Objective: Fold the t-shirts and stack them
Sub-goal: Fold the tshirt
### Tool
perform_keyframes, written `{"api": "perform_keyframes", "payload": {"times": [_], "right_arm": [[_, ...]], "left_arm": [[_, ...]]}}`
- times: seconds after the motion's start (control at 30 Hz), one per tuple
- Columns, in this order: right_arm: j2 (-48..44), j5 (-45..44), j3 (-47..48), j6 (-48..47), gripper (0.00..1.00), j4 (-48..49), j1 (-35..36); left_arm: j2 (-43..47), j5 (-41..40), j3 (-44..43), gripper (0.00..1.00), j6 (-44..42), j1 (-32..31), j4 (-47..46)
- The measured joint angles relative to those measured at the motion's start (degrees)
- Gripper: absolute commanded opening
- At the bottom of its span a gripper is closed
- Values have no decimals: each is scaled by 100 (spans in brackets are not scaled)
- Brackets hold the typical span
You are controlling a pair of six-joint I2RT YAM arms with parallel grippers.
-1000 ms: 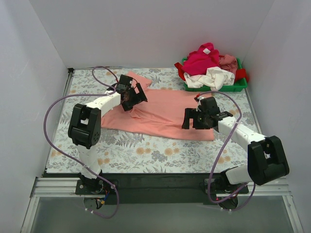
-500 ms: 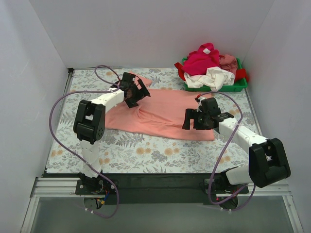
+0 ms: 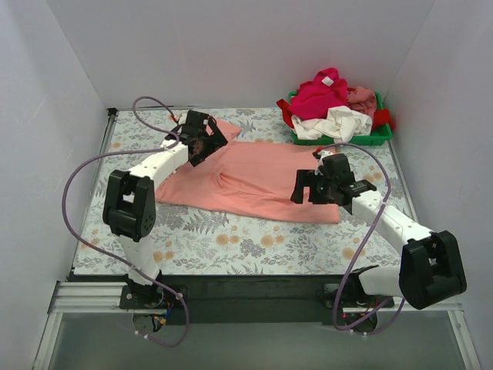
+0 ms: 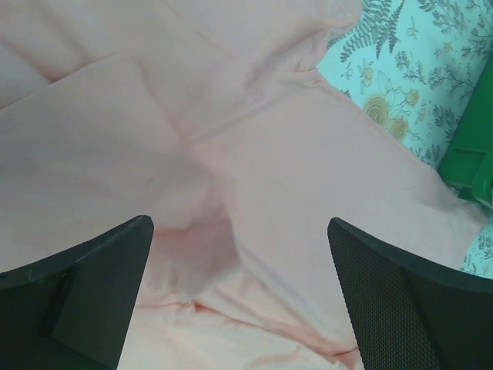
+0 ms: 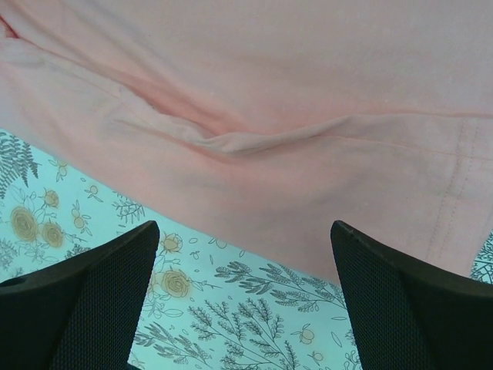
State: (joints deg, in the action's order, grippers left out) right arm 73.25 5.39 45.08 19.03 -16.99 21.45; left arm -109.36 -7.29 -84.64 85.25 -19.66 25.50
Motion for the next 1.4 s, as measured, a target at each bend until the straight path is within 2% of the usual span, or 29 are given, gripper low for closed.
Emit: {"api": "perform_keyframes", "payload": {"times": [0.1,0.23,0.33,0.5,0.67,0.77,1.0,1.23,1.4], "right_arm": [[-26,140,0,-35,98,39,155],[271,304,302,-144,98,98,1078],[1150,710,1172,-146,98,293,1735],[2793,1360,2924,-151,98,686,2197],[4339,1784,4826,-26,98,907,2409],[4931,1930,5451,101,98,953,2437],[5713,1956,5897,267,98,903,2426],[5838,1840,5897,236,98,691,2426],[5838,1604,6135,-17,98,229,2426]], "left_arm": [[614,-221,592,97,28,48,-48],[1115,-302,1484,97,107,291,-195],[1220,-28,2273,97,166,824,-507],[1373,540,3012,97,361,1569,-1001],[1720,557,3526,98,601,1681,-1292],[2109,428,3915,97,789,1681,-1279],[3237,-247,4771,98,1360,1657,-761],[4280,-669,5294,98,1639,1657,-155],[4594,-737,5324,98,1668,1657,70]]}}
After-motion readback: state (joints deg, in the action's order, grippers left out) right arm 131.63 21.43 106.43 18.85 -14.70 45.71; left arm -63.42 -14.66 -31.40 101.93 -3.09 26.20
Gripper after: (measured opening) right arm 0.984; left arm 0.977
